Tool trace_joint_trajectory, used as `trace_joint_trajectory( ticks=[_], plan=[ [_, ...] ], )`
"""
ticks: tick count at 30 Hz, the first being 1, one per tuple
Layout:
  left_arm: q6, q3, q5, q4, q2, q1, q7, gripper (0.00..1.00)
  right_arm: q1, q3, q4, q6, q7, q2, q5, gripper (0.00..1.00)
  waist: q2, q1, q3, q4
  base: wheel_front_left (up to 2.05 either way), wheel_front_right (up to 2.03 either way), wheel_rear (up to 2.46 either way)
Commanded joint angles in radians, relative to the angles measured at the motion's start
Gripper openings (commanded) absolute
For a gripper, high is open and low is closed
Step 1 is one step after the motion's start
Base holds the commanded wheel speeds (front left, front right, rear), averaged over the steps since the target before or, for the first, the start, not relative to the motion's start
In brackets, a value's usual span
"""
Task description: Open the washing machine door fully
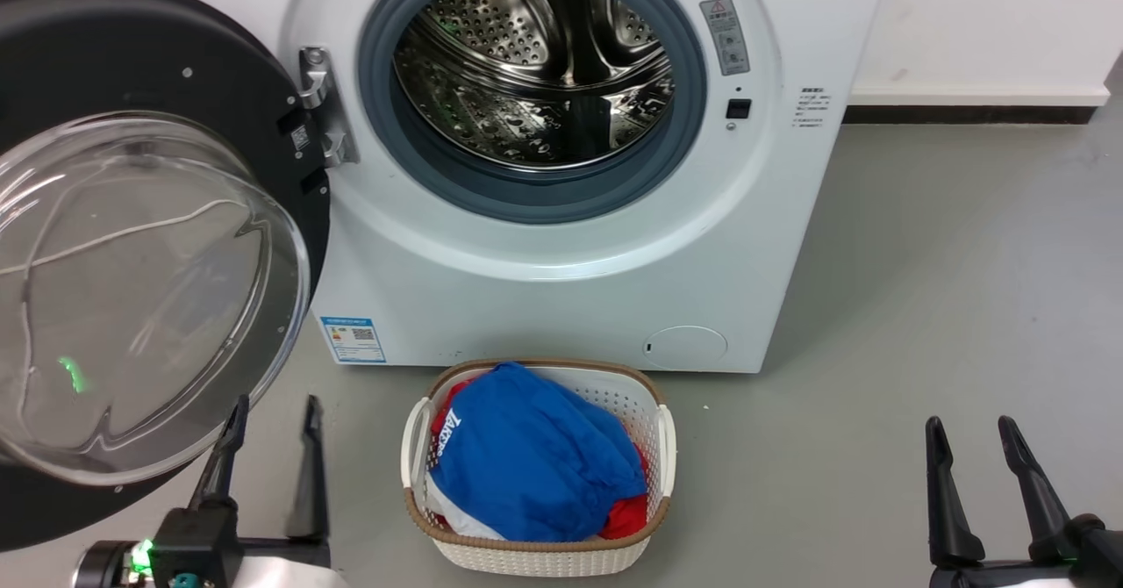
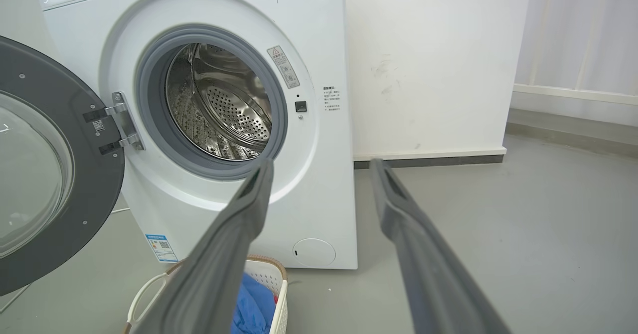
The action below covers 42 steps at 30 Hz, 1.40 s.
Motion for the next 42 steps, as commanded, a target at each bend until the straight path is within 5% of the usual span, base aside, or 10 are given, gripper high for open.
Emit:
trace_joint_trajectory(
  ticks=[1,22,23,29,42],
  plan=[
    [0.008,-0.015,-0.003,-0.009,-0.001,0.016,-0.002,1.0,0.017,-0.004,-0.008,0.0,-0.002,0.002,0.008,1.0,0.0,0.0001,0.0,-0.018,0.0,0.0,0.0],
    [0.084,-0.09,0.003,0.034,-0.005,0.036,-0.002,1.0,0.035,0.003,-0.004,0.0,-0.002,0.002,0.025,1.0,0.0,0.0001,0.007,-0.083,0.0,0.0,0.0],
    [0.081,-0.089,-0.001,0.036,-0.007,0.033,0.0,0.0,0.022,0.002,-0.004,0.0,0.0,0.0,0.02,0.0,0.0,0.0001,0.007,-0.083,0.0,0.0,0.0],
    [0.079,-0.083,-0.018,0.089,-0.012,0.041,0.012,0.0,0.022,0.005,0.041,0.0,0.003,0.0,0.033,0.0,0.0,0.0001,0.007,-0.083,0.0,0.0,0.0],
    [0.059,-0.067,-0.316,0.12,-0.012,-0.005,0.082,0.0,-0.036,0.018,0.084,0.0,0.056,-0.017,0.319,0.0,0.0,0.0001,0.011,-0.078,0.0,0.0,0.0]
  ],
)
